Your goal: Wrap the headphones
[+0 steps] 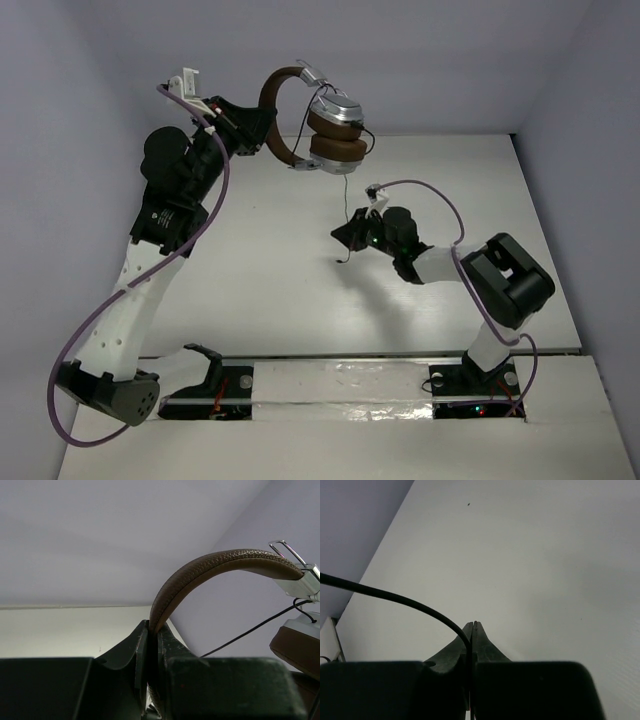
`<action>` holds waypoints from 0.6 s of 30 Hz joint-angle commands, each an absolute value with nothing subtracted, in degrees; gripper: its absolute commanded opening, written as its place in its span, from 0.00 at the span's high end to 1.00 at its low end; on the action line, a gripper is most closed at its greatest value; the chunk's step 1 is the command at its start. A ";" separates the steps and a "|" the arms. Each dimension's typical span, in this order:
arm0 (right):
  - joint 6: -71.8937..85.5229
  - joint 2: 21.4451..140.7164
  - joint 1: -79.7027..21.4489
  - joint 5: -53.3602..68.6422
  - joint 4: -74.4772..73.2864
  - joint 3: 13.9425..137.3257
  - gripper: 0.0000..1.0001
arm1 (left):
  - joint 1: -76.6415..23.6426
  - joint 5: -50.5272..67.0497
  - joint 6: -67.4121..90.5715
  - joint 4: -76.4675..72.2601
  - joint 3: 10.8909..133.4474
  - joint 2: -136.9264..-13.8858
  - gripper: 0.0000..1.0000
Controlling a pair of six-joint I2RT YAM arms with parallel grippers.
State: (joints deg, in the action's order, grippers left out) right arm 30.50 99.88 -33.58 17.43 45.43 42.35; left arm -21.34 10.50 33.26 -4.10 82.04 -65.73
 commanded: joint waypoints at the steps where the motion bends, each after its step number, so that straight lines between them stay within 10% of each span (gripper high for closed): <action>1: 31.90 97.39 -36.20 12.41 44.84 40.87 1.00 | -20.83 7.48 36.65 -12.04 80.52 -64.42 1.00; 18: 31.82 86.14 -59.58 -11.07 13.37 46.84 1.00 | -19.69 -15.46 38.06 -19.86 67.51 -69.61 1.00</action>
State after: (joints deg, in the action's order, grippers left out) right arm 32.82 87.77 -57.43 -5.50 21.23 43.24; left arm -19.94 -10.66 36.93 -12.80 68.73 -69.65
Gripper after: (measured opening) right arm 0.023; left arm 0.054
